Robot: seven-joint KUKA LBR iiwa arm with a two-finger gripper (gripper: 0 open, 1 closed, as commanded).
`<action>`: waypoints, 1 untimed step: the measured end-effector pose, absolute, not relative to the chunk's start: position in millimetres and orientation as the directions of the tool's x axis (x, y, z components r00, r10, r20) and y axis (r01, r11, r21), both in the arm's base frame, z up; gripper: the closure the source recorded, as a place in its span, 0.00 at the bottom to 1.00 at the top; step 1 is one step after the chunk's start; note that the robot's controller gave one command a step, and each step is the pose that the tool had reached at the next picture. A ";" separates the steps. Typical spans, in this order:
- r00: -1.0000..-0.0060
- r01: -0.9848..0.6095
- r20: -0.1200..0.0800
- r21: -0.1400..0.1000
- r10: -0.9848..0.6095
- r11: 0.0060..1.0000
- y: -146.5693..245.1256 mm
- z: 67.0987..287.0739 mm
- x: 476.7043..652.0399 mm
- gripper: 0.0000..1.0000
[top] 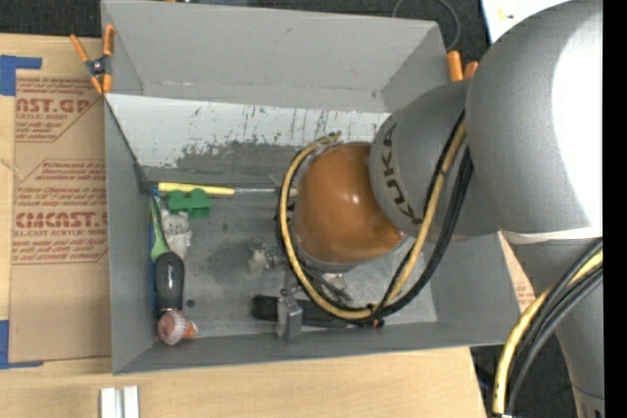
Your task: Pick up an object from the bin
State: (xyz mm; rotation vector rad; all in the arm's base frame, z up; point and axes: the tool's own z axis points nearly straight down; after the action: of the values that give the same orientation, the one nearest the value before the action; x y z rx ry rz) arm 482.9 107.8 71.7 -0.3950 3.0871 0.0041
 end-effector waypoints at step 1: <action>-0.995 0.096 -0.002 0.003 0.096 0.995 80.5 70.1 482.4 1.00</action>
Offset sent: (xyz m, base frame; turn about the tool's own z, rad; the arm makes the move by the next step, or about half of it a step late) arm 0.0000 0.0000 0.0000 0.0000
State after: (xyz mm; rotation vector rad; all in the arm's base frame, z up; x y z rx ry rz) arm 482.4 80.5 70.1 0.1509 3.1353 0.0050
